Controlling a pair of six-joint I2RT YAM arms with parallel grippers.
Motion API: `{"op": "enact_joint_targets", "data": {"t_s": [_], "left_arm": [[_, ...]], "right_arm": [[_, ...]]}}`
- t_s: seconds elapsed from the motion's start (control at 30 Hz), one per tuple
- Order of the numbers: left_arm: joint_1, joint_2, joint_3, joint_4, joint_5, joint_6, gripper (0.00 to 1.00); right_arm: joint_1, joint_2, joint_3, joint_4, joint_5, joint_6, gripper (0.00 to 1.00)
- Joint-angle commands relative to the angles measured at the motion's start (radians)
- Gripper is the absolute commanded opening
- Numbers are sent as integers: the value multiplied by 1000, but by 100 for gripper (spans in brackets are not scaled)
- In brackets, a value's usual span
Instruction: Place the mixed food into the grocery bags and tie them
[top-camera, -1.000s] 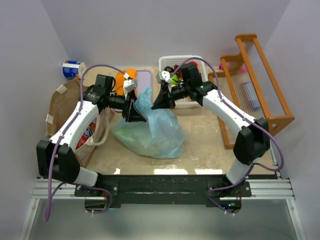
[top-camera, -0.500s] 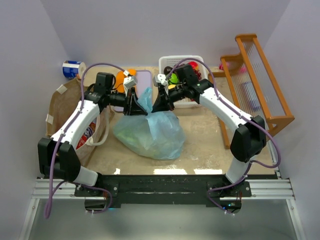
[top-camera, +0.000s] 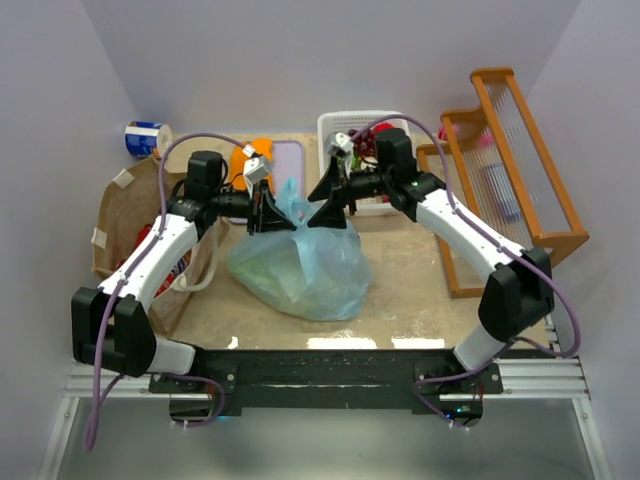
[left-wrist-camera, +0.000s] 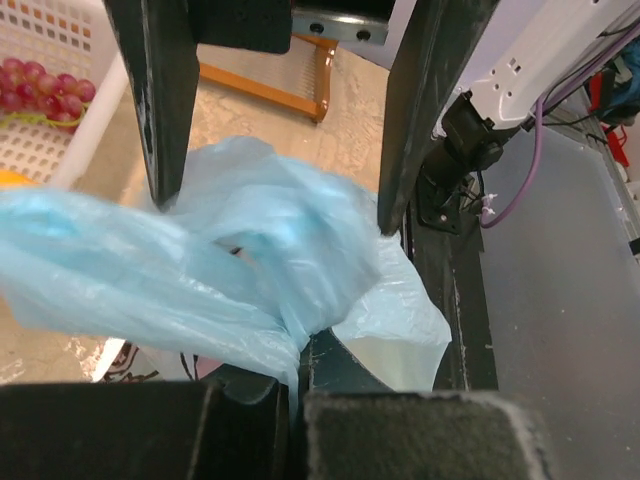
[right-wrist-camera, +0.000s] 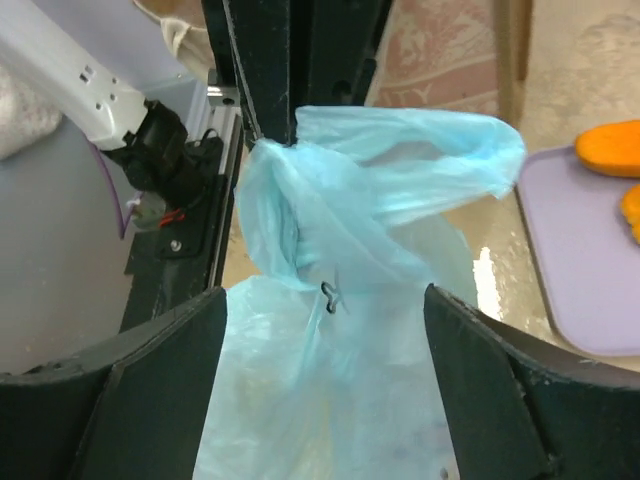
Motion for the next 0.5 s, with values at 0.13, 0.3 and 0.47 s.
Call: {"op": "enact_joint_targets", "data": {"t_s": [0.13, 0.3, 0.47], "left_arm": [[-51, -50, 1, 42, -18, 24, 0], [-76, -70, -7, 39, -34, 38, 0], [-87, -71, -5, 30, -45, 48, 0]], "right_arm": [[-34, -105, -39, 464, 213, 555, 87], [-8, -87, -40, 446, 331, 592, 87], [48, -50, -19, 389, 383, 569, 86]]}}
